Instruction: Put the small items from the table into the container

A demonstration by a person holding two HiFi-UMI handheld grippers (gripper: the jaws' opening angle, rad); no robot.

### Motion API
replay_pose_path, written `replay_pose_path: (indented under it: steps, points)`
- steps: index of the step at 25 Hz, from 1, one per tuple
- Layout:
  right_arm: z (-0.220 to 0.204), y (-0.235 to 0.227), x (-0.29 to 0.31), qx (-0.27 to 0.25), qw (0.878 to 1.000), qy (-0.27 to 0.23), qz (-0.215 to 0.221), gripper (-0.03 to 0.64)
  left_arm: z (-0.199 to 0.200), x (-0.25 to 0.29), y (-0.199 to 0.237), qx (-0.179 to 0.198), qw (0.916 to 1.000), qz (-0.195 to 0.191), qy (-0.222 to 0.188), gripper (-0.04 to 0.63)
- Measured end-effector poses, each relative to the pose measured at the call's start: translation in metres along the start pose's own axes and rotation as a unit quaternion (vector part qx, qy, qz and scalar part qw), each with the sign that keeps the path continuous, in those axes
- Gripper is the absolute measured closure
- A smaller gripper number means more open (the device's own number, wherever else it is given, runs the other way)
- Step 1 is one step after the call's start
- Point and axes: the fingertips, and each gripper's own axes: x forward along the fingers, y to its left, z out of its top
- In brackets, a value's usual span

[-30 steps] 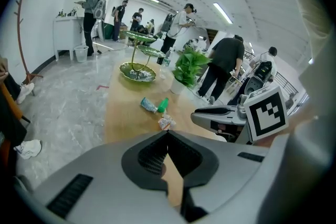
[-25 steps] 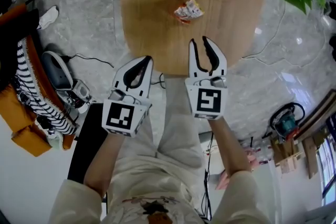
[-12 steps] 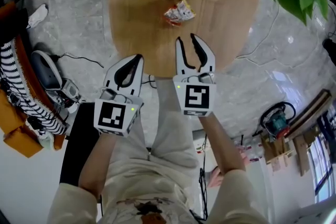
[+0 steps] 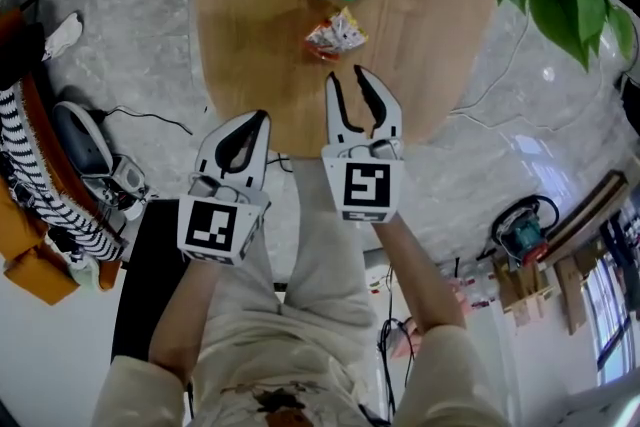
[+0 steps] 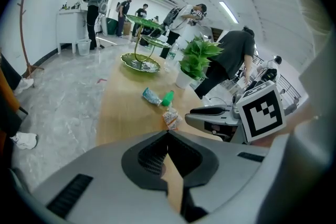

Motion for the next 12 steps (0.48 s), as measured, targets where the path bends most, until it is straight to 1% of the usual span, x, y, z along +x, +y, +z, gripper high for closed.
replay_pose_path:
  steps: [12]
  points:
    - [-0.014, -0.005, 0.018, -0.001, 1.0, 0.013, 0.0, 0.508, 0.0, 0.017, 0.007, -0.01, 0.9999, 0.003, -0.003, 0.586]
